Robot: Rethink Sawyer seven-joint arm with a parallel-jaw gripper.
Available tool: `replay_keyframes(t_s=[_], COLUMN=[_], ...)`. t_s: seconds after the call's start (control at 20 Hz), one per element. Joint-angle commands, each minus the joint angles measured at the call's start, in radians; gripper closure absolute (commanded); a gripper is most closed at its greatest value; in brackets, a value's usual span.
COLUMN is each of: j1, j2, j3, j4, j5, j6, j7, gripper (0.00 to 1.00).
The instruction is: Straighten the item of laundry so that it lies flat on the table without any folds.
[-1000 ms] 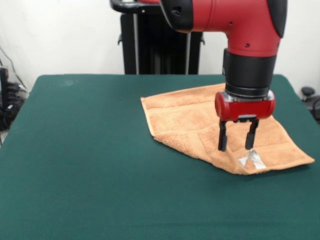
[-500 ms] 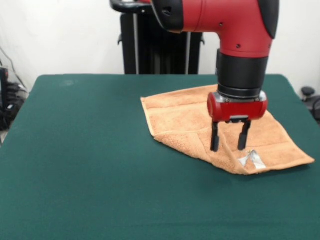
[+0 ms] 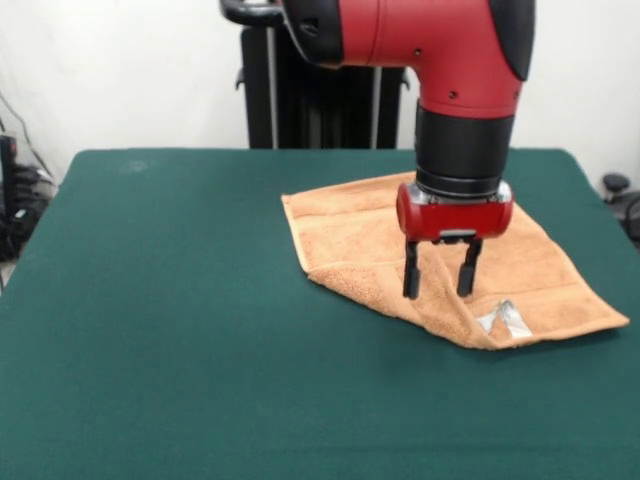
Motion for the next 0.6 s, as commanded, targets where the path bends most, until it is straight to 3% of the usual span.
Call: replay_keyframes(t_s=[0.05, 0.6], j1=[0.050, 0.060], j2=[0.059, 0.049], j3=[0.065, 0.065], j4=[0.080, 0.088], j5=[-0.039, -0.052], j6=[-0.027, -0.035], j7=[0.079, 0.061], gripper=[0.00, 0.00])
